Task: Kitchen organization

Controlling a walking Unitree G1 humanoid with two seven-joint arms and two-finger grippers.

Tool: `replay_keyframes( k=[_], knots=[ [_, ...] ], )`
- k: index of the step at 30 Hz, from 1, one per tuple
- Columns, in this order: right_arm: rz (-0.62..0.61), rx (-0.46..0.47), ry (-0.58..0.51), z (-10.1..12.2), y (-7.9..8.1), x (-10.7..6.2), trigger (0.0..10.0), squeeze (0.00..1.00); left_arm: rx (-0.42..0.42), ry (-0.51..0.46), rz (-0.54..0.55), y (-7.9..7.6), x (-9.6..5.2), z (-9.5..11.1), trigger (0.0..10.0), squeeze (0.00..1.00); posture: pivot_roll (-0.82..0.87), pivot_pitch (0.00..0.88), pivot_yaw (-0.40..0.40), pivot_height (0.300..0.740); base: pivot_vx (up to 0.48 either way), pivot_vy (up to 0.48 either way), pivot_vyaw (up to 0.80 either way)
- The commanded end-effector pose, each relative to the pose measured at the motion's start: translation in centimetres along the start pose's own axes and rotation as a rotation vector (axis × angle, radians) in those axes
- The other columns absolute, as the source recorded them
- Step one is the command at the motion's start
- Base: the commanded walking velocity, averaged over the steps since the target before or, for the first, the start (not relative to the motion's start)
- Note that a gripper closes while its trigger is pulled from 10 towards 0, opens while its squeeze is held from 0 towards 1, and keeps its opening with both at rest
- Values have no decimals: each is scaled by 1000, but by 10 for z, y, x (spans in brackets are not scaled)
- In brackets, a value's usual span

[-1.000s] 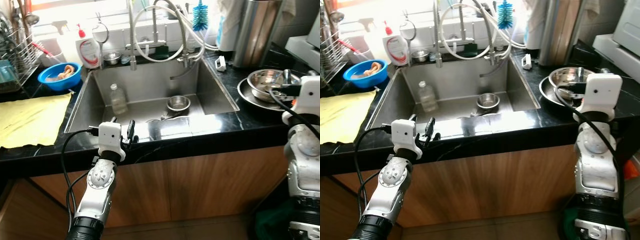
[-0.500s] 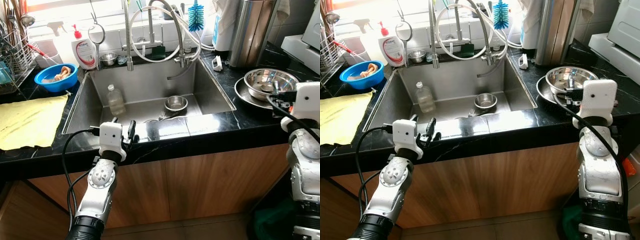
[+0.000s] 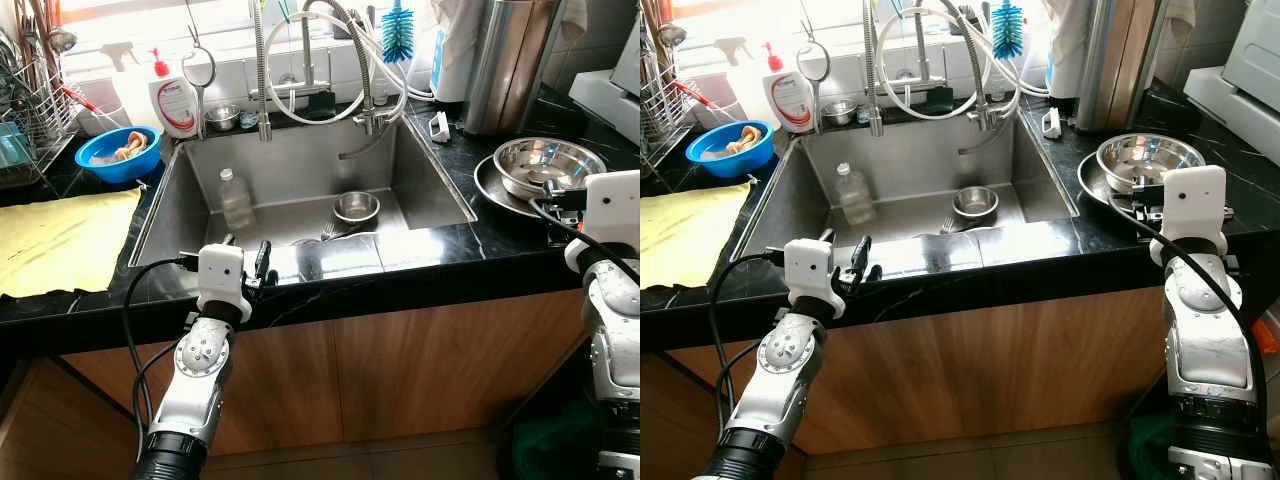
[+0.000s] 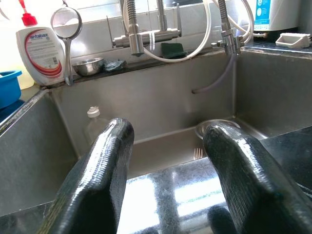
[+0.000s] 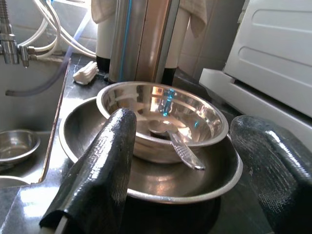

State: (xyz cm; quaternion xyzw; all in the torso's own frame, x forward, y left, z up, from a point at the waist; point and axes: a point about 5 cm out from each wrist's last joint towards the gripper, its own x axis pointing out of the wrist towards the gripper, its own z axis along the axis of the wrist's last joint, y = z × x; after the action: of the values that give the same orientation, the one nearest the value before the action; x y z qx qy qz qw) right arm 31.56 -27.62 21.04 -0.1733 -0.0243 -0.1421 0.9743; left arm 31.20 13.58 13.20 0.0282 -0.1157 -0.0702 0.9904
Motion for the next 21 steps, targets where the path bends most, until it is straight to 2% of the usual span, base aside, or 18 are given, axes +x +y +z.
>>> replay_keyframes(
  k=[1,16,18,19,20,21],
  knots=[
    [6,-3,29,-3,2,-1,10000,0,20,3,0,4,0,-1,10000,0,-172,0,118,740,0,0,0],
    [-15,10,53,-6,3,2,10000,0,25,3,6,5,0,0,10000,0,-165,0,116,740,0,0,0],
    [-25,12,56,-7,1,3,8235,0,25,0,8,6,1,1,10000,0,-161,0,115,740,0,0,0],
    [-27,11,56,-7,1,3,6902,0,25,0,9,6,1,1,10000,0,-161,0,115,740,0,0,0],
    [-29,12,57,-7,1,3,6902,0,25,0,9,6,1,1,10000,0,-161,0,115,740,0,0,0],
    [-32,14,56,-7,1,4,0,0,26,0,10,6,1,1,10000,0,-159,0,115,740,0,0,0]
  ],
)
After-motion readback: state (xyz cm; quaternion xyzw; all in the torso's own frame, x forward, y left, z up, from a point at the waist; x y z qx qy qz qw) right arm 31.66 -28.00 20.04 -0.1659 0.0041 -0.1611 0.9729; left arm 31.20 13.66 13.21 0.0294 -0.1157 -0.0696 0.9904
